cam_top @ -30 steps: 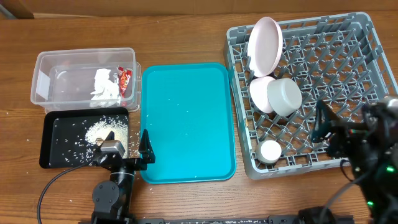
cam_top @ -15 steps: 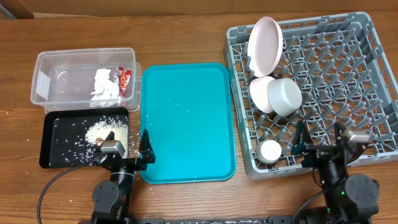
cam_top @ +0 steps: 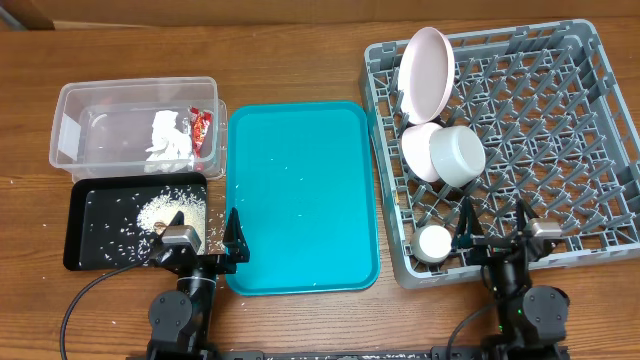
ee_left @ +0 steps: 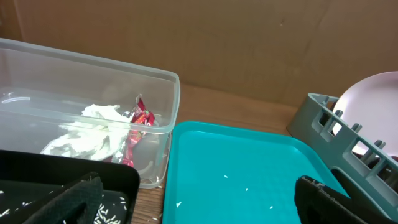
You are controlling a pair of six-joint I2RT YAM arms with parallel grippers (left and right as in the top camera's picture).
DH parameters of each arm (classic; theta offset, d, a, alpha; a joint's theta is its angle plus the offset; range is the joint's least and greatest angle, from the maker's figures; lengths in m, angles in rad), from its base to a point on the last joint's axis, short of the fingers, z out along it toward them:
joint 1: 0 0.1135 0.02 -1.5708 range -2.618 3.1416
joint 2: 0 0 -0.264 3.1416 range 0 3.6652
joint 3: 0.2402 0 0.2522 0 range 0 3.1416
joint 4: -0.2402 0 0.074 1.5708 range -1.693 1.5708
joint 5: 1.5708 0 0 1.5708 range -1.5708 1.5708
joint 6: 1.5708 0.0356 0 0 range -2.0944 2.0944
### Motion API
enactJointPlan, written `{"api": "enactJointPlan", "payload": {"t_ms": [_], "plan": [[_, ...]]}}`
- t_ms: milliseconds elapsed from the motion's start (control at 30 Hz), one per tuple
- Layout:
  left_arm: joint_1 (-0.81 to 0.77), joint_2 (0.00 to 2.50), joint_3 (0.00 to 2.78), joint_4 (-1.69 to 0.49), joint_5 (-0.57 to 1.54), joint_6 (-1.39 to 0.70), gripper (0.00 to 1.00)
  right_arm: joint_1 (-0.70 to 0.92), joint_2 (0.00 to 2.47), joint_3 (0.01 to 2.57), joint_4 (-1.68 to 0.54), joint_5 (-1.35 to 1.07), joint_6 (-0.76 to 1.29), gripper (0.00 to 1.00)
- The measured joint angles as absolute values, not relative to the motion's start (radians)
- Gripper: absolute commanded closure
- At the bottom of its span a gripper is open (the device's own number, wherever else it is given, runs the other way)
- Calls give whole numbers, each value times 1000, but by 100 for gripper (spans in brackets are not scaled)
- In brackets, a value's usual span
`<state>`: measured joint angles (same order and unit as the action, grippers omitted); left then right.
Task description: Sort waste into correct bins and load items into the dishwasher
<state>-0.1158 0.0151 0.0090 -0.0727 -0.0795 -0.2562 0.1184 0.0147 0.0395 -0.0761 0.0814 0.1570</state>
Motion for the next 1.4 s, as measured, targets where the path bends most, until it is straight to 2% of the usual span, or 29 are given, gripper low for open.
{"api": "enactJointPlan", "payload": {"t_ms": [1400], "plan": [[-116,15,9,-73,-80,-256,0,118,15,19,-75,83,157,0]]}}
